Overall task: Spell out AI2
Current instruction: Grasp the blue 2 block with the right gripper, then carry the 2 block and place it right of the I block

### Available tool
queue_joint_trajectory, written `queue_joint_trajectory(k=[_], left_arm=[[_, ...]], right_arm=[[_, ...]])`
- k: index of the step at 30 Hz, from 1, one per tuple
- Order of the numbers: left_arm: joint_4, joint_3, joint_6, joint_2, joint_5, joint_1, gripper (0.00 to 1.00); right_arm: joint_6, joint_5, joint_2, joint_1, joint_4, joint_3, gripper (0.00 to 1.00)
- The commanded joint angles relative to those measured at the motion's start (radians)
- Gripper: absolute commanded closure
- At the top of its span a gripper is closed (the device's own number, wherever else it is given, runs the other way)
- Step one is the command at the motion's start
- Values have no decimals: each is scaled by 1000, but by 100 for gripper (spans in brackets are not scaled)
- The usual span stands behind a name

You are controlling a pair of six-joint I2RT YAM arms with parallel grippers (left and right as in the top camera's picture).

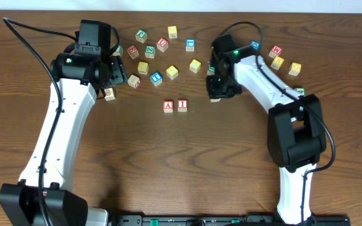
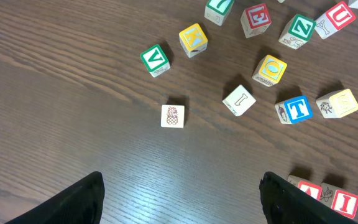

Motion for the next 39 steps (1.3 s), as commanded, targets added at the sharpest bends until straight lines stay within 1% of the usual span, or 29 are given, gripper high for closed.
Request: queue_joint_trajectory(k=[1, 10, 14, 22, 30, 39], left_arm=[[0, 10, 6, 6, -10, 3, 21], [0, 10, 6, 6, -10, 3, 21], [0, 10, 6, 6, -10, 3, 21], [0, 10, 6, 6, -10, 3, 21], [0, 10, 6, 6, -9, 3, 21], [-1, 10, 6, 6, -9, 3, 21]], right_arm=[[16, 40, -31, 51, 3, -4, 82], [98, 137, -31, 145, 14, -4, 80], [145, 180, -31, 163, 23, -4, 79], [178, 179, -31, 188, 48, -5, 80], [245, 184, -18, 207, 51, -8, 80], [259, 166, 21, 213, 52, -8, 78]])
